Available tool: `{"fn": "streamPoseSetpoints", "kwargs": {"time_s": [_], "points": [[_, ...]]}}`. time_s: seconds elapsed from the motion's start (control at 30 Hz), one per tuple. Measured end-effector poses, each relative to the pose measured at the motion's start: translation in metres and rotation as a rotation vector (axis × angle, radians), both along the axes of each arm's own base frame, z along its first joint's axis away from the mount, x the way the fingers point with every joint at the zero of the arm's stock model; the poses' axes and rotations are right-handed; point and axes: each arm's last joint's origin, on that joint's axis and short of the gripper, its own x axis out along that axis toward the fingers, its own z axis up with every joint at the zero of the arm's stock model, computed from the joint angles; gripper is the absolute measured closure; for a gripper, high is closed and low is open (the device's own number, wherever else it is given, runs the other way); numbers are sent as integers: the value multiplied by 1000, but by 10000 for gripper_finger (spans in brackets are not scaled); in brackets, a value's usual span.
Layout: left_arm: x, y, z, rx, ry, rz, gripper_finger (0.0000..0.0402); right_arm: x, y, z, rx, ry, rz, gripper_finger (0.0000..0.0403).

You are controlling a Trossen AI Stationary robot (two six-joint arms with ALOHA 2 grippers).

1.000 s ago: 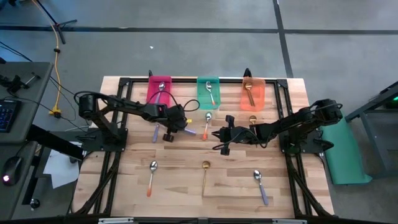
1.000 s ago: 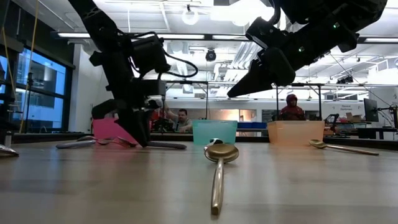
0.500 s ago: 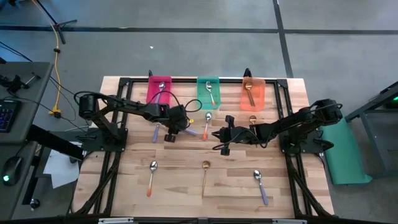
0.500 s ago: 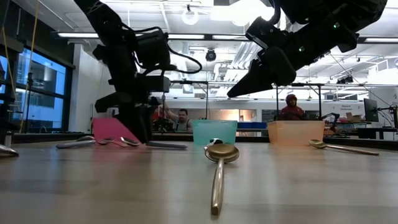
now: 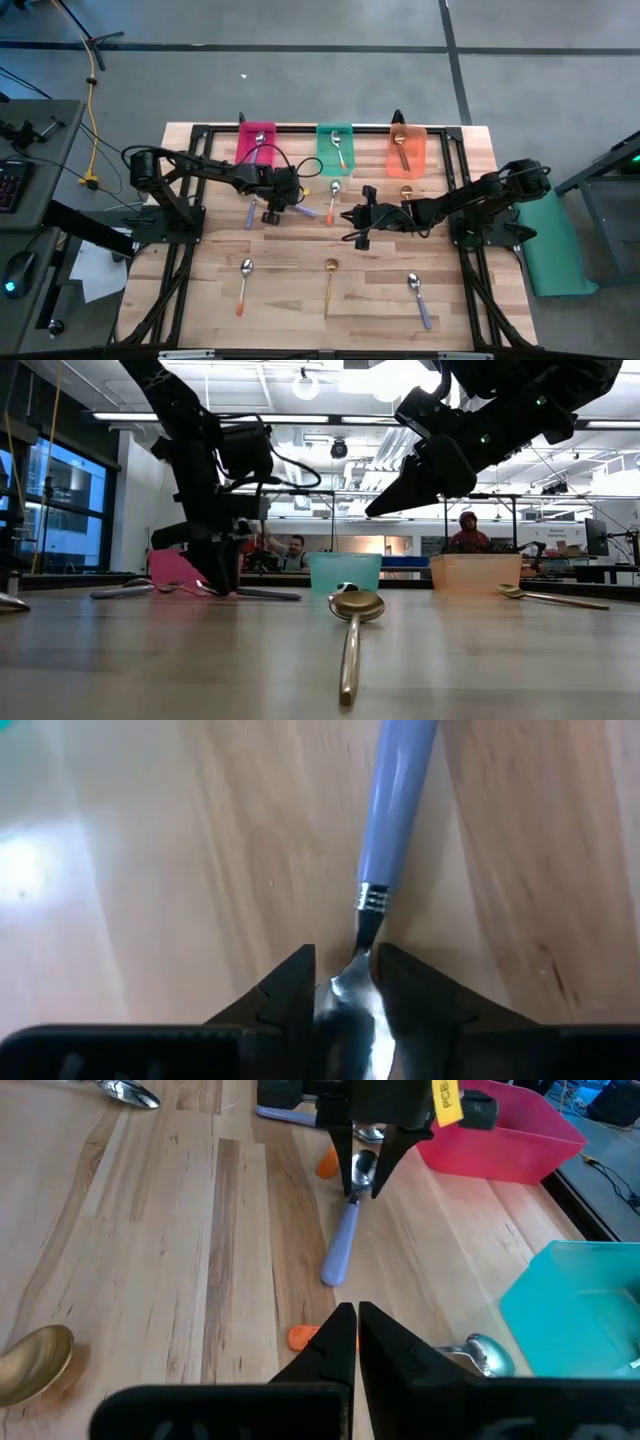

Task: Sort silverware by color (type)
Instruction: Put the violet spoon into the red bin

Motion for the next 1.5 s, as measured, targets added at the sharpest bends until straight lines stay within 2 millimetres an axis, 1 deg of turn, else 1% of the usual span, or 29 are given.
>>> {"fn": "streamPoseSetpoints", "kwargs": {"time_s": [0.17, 0.43, 0.57, 0.73, 0.87, 1.1, 1.27, 1.5], "points": [[2, 2, -9, -16, 28, -11, 325, 0, 0, 0, 0, 0, 0, 403], [3, 2, -10, -21, 14, -22, 363, 0, 0, 0, 0, 0, 0, 403], [3, 1, -10, -9, 17, -56, 390, 0, 0, 0, 0, 0, 0, 403], [3, 1, -6, 5, -1, -72, 396, 0, 0, 0, 0, 0, 0, 403], [-1, 1, 2, 17, -10, -67, 399, 0, 0, 0, -1, 4, 0, 403], [-9, 1, 29, 32, -77, -44, 400, 0, 0, 0, -1, 5, 0, 403], [-21, 11, 51, 45, -144, 53, 400, 0, 0, 0, -1, 5, -1, 403], [-41, 28, 85, 64, -281, 225, 401, 0, 0, -1, -1, 7, -1, 403]]}}
